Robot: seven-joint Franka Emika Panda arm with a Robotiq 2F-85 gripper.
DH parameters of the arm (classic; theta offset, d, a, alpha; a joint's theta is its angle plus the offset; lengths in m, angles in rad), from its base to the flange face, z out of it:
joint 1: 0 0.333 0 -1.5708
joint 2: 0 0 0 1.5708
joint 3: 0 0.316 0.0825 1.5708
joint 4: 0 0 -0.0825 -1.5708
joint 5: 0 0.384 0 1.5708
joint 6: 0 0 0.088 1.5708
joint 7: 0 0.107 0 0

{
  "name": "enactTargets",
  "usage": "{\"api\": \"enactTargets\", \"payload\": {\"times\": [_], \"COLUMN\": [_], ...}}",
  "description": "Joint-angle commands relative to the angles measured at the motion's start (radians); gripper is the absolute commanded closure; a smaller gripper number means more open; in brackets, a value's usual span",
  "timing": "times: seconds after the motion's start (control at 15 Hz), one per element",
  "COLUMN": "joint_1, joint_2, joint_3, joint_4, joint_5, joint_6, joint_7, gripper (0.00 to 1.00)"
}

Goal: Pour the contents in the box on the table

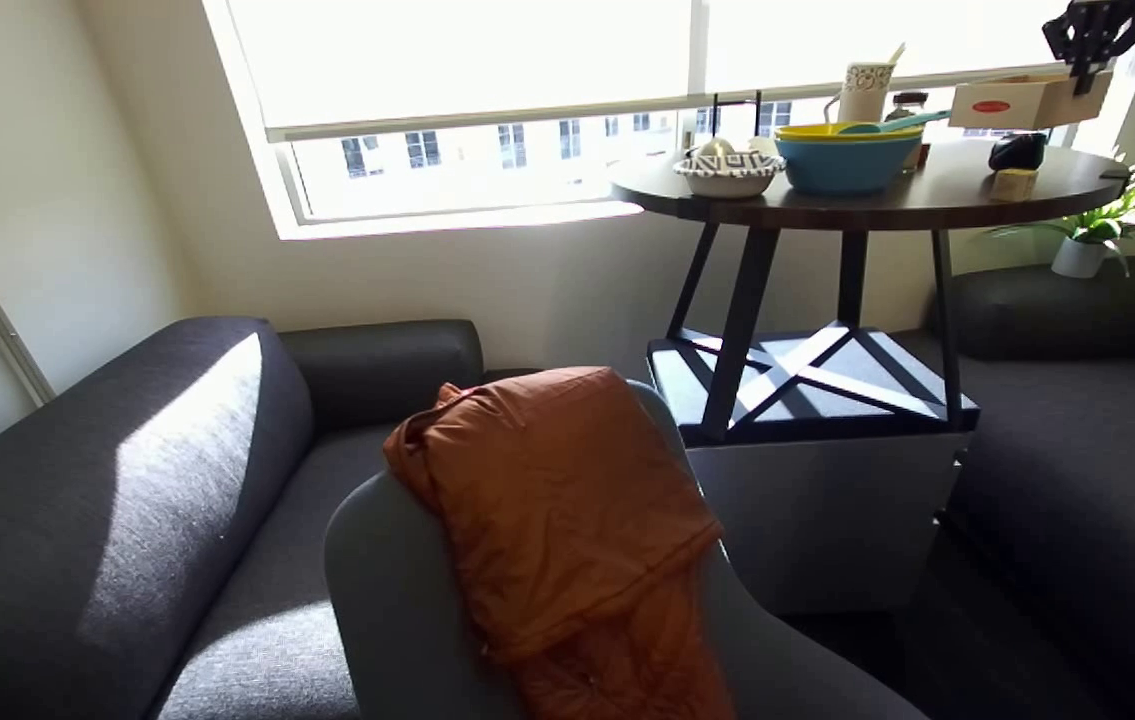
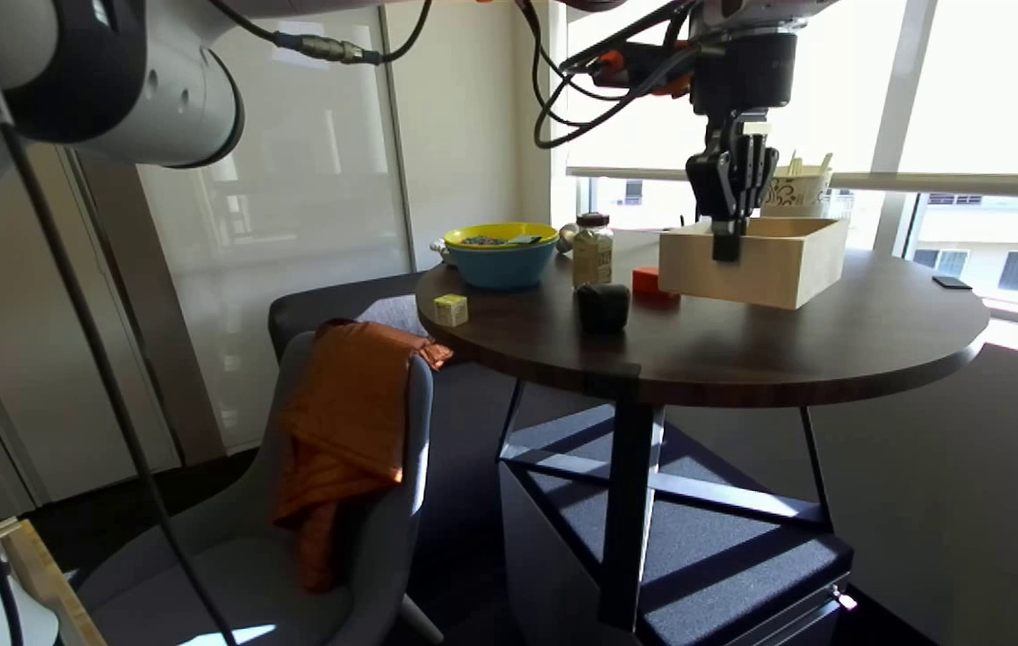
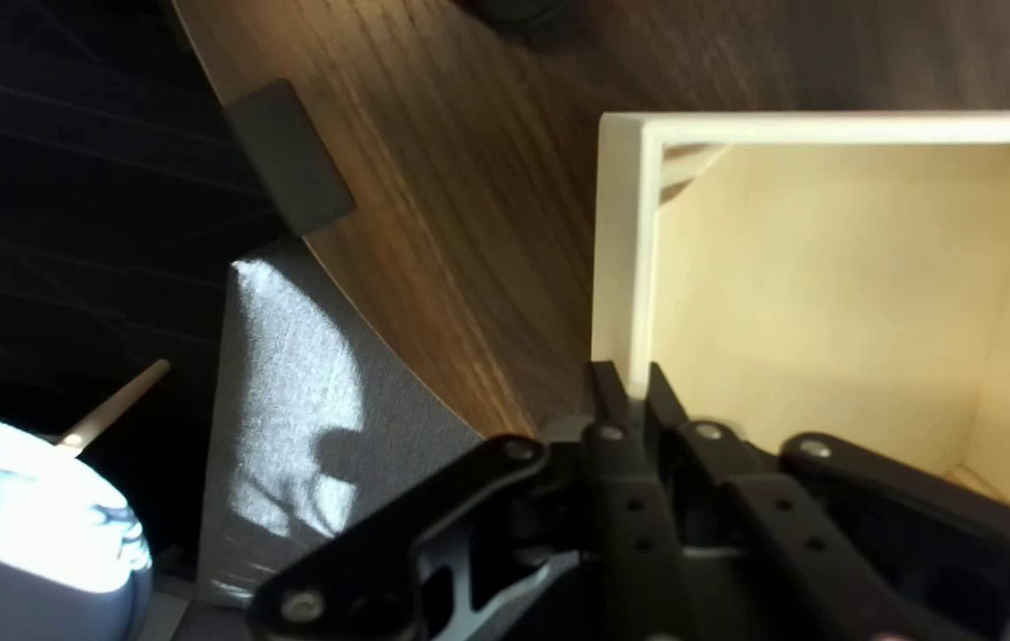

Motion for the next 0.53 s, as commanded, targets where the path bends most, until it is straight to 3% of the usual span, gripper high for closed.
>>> {"api": "enactTargets", "payload": {"times": [0.0,0.4,0.47], "joint_1": [-0.011,-0.021,-0.021], "joint_2": [0.085,0.149,0.158], "joint_3": [0.010,0.017,0.018], "joint_4": [0.126,0.195,0.206], "joint_5": [0.027,0.019,0.016], "joint_6": [-0.021,-0.072,-0.085], "joint_7": [0.013,0.034,0.032], "gripper": [0.98,0.98,0.85]}}
